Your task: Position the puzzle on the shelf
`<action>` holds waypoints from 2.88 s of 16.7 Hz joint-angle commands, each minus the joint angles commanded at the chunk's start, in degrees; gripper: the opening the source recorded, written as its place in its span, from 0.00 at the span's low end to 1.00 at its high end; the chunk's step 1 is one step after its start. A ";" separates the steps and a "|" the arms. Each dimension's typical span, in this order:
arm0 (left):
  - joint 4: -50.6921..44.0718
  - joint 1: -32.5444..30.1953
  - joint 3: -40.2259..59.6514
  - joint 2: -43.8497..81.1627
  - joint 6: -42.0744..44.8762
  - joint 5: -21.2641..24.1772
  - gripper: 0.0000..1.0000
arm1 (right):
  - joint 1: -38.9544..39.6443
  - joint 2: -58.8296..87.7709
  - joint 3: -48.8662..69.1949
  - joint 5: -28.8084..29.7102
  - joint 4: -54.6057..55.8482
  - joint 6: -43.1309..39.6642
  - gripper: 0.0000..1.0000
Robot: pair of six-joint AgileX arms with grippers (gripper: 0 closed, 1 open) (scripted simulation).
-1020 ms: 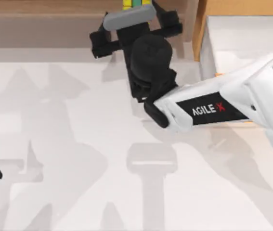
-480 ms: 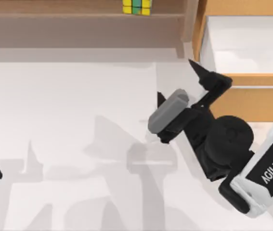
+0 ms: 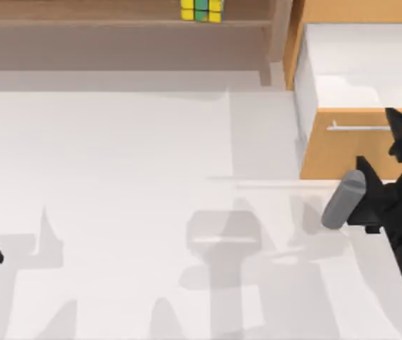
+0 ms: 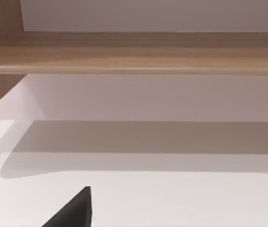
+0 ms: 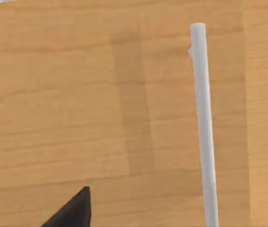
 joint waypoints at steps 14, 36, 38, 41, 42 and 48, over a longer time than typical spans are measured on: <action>0.00 0.00 0.00 0.00 0.00 0.00 1.00 | -7.25 -0.28 0.04 -0.63 -1.65 -6.84 1.00; 0.00 0.00 0.00 0.00 0.00 0.00 1.00 | -8.40 -0.12 2.47 -1.78 -3.92 -6.84 0.00; 0.00 0.00 0.00 0.00 0.00 0.00 1.00 | -8.40 -0.12 2.47 -1.78 -3.92 -6.84 0.00; 0.00 0.00 0.00 0.00 0.00 0.00 1.00 | -8.40 -0.12 2.47 -1.78 -3.92 -6.84 0.00; 0.00 0.00 0.00 0.00 0.00 0.00 1.00 | -8.40 -0.12 2.47 -1.78 -3.92 -6.84 0.00; 0.00 0.00 0.00 0.00 0.00 0.00 1.00 | -9.21 0.58 5.28 -2.34 -5.67 -6.68 0.00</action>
